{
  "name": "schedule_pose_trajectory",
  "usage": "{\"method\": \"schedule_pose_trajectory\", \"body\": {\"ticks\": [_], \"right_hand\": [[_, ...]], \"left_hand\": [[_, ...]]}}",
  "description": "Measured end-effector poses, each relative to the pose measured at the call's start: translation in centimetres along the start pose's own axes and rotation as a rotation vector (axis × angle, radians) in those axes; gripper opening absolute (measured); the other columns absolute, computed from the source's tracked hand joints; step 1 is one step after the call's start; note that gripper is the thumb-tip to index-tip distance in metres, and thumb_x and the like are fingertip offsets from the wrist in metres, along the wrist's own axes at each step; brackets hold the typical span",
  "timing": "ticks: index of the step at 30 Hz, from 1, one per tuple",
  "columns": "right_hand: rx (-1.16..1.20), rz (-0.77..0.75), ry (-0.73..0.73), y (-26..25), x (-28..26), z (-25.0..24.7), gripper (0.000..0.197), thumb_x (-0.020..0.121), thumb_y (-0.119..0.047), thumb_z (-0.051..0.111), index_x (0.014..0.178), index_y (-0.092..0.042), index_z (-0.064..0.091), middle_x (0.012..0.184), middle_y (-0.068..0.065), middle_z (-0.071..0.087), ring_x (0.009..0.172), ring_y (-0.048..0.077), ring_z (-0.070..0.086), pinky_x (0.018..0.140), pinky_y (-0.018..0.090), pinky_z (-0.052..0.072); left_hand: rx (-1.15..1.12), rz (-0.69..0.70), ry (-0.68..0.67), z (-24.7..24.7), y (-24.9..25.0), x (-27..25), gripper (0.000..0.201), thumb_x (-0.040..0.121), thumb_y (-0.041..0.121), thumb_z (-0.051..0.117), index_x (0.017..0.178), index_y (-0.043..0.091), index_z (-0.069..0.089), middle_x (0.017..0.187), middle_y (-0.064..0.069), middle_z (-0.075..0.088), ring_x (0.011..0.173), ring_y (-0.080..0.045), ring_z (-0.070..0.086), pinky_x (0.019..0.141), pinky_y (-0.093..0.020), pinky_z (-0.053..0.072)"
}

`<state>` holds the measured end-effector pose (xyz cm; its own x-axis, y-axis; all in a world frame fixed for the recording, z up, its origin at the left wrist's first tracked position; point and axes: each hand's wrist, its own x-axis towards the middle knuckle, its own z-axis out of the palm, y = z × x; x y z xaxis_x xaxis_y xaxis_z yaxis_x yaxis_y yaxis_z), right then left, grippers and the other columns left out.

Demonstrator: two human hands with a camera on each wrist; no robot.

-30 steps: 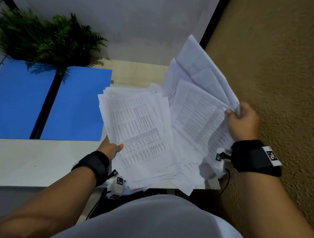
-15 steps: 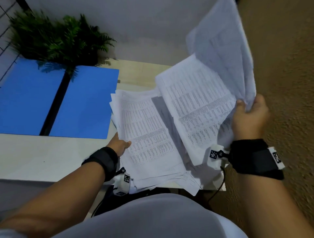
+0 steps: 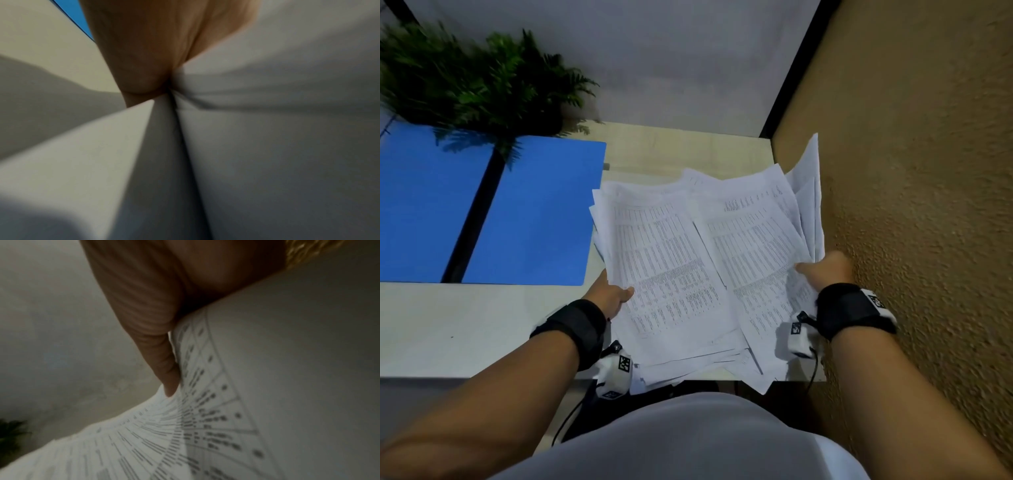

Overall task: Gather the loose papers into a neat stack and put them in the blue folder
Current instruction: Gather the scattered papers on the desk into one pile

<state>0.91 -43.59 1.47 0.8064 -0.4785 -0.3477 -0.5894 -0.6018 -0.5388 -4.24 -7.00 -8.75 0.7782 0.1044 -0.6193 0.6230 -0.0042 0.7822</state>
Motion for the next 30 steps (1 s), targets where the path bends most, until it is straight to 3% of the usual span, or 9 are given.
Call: {"method": "schedule_pose_trajectory", "body": {"ticks": [4,8,13,15,18,22,24,26,30], "right_hand": [[-0.081,0.034,0.038,0.4,0.5,0.2,0.03,0.084,-0.005,0.06,0.11,0.008,0.063,0.108,0.027,0.067,0.097,0.041,0.065,0.077,0.037,0.051],[-0.071,-0.081,0.234,-1.3,-0.1,-1.6,0.025,0.087,-0.004,0.054,0.106,0.009,0.064,0.097,0.028,0.065,0.087,0.041,0.063,0.068,0.035,0.043],[0.316,-0.346,0.408,-4.8,-2.7,-6.7,0.012,0.081,-0.005,0.055,0.068,-0.005,0.057,0.064,0.008,0.051,0.059,0.016,0.049,0.056,0.029,0.037],[0.529,-0.368,0.373,-6.2,-3.8,-7.7,0.005,0.078,-0.009,0.062,0.081,-0.012,0.065,0.075,0.003,0.063,0.066,0.011,0.059,0.061,0.026,0.048],[0.701,-0.308,0.258,-7.1,-5.0,-6.3,0.022,0.079,-0.008,0.069,0.098,-0.016,0.068,0.094,0.001,0.071,0.076,0.008,0.067,0.069,0.021,0.054],[0.778,-0.127,0.036,-5.8,-6.2,0.4,0.028,0.084,-0.002,0.067,0.109,-0.011,0.064,0.09,-0.002,0.069,0.063,-0.003,0.066,0.059,0.012,0.053],[0.798,-0.009,-0.059,-4.4,-6.8,4.3,0.029,0.084,-0.004,0.067,0.111,-0.015,0.063,0.094,0.001,0.07,0.075,0.007,0.07,0.073,0.022,0.057],[0.766,0.087,-0.152,-2.8,-7.1,7.5,0.033,0.084,-0.007,0.068,0.116,-0.014,0.063,0.102,0.003,0.07,0.089,0.02,0.069,0.088,0.036,0.055],[0.602,0.182,-0.355,-0.2,-6.9,10.3,0.04,0.076,-0.004,0.077,0.114,-0.004,0.066,0.107,0.014,0.071,0.094,0.031,0.07,0.09,0.048,0.055]], "left_hand": [[0.027,0.013,-0.025,-0.3,-0.2,0.4,0.059,0.092,-0.009,0.055,0.146,0.007,0.036,0.141,-0.016,0.051,0.134,-0.033,0.045,0.116,-0.049,0.032],[0.035,0.025,-0.054,-0.4,-0.1,0.3,0.061,0.092,-0.008,0.055,0.147,0.009,0.036,0.141,-0.014,0.051,0.133,-0.033,0.046,0.115,-0.05,0.032],[0.043,0.049,-0.072,-0.2,0.0,0.2,0.06,0.092,-0.01,0.053,0.146,0.01,0.037,0.129,-0.007,0.054,0.131,-0.03,0.047,0.115,-0.048,0.032],[0.019,0.051,-0.074,0.0,0.4,0.0,0.062,0.089,-0.008,0.055,0.146,0.01,0.037,0.127,-0.006,0.055,0.129,-0.03,0.048,0.114,-0.049,0.033],[-0.02,0.061,-0.08,0.1,0.5,-0.2,0.06,0.091,0.004,0.057,0.146,0.013,0.037,0.132,-0.006,0.055,0.129,-0.03,0.049,0.114,-0.051,0.035],[-0.024,0.059,-0.074,0.0,0.3,-0.4,0.062,0.096,0.051,0.046,0.15,0.024,0.033,0.143,0.002,0.05,0.134,-0.023,0.047,0.114,-0.045,0.035],[-0.068,0.001,-0.068,0.2,1.0,-0.6,0.083,0.086,0.076,0.035,0.153,0.028,0.027,0.148,0.01,0.041,0.138,-0.016,0.039,0.117,-0.04,0.028],[-0.149,-0.081,-0.092,0.3,1.2,-0.6,0.102,0.071,0.091,0.031,0.155,0.035,0.018,0.157,0.012,0.027,0.148,-0.015,0.023,0.122,-0.047,0.016],[-0.176,0.012,-0.145,0.3,0.5,-0.9,0.112,0.061,0.08,0.066,0.153,0.03,0.027,0.152,0.005,0.043,0.139,-0.012,0.041,0.119,-0.042,0.024]]}}
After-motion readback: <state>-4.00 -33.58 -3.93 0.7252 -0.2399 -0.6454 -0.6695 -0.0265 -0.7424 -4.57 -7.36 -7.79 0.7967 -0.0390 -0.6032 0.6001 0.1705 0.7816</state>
